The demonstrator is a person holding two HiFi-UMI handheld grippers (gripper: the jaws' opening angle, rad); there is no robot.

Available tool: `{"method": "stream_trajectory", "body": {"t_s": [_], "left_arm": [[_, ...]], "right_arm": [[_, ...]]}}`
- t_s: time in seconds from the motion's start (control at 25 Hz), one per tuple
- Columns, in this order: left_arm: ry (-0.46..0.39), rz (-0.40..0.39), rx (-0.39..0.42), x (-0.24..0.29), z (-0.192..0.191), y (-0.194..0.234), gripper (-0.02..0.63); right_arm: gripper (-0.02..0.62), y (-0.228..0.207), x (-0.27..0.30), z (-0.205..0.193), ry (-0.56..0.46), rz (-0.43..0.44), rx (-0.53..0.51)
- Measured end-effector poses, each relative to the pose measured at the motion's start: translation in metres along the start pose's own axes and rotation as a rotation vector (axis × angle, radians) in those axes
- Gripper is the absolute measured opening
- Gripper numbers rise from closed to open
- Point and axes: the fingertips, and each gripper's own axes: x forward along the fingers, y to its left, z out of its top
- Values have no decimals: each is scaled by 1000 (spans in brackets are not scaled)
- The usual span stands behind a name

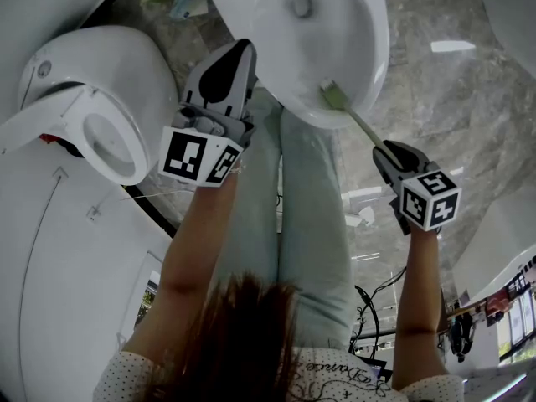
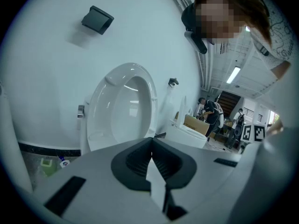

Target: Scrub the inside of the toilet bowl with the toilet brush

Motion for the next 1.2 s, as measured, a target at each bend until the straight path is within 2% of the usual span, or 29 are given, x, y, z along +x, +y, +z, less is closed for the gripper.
{"method": "stream_trajectory", "body": {"t_s": [0.64, 1.2], "left_arm": [[2, 27, -8, 0, 2, 6, 3], [-9, 51, -17, 5, 12, 19, 2]], "right_arm": [[117, -8, -6, 13, 69, -67, -133], [117, -24, -11, 50, 101, -145, -258]]}}
